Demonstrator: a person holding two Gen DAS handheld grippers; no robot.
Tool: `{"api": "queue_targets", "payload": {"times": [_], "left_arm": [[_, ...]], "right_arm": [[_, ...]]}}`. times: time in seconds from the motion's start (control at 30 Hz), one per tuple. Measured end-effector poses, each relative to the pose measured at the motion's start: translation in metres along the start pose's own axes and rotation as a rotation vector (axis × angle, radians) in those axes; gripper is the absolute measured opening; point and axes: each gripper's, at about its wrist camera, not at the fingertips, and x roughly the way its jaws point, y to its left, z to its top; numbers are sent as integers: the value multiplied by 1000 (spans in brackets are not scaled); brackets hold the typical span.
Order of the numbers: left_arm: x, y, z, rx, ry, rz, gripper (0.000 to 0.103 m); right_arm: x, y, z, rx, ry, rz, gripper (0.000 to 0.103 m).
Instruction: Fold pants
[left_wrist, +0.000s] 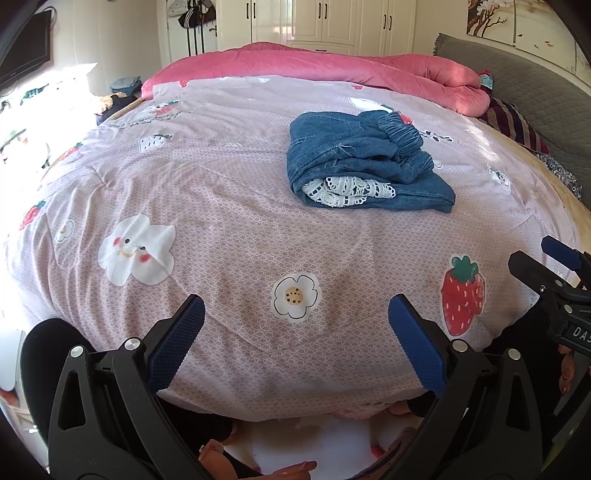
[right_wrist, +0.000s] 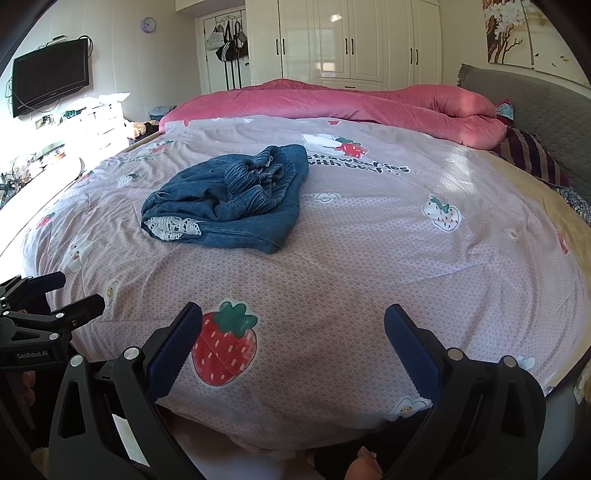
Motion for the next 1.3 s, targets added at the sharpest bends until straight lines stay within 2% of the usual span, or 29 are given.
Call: {"api": "queue_targets", "payload": {"times": [1.3], "left_arm": [[-2,-3,4,18,-12,10,94]], "right_arm": [[1,-2,-2,-2,12,-4,98]]}}
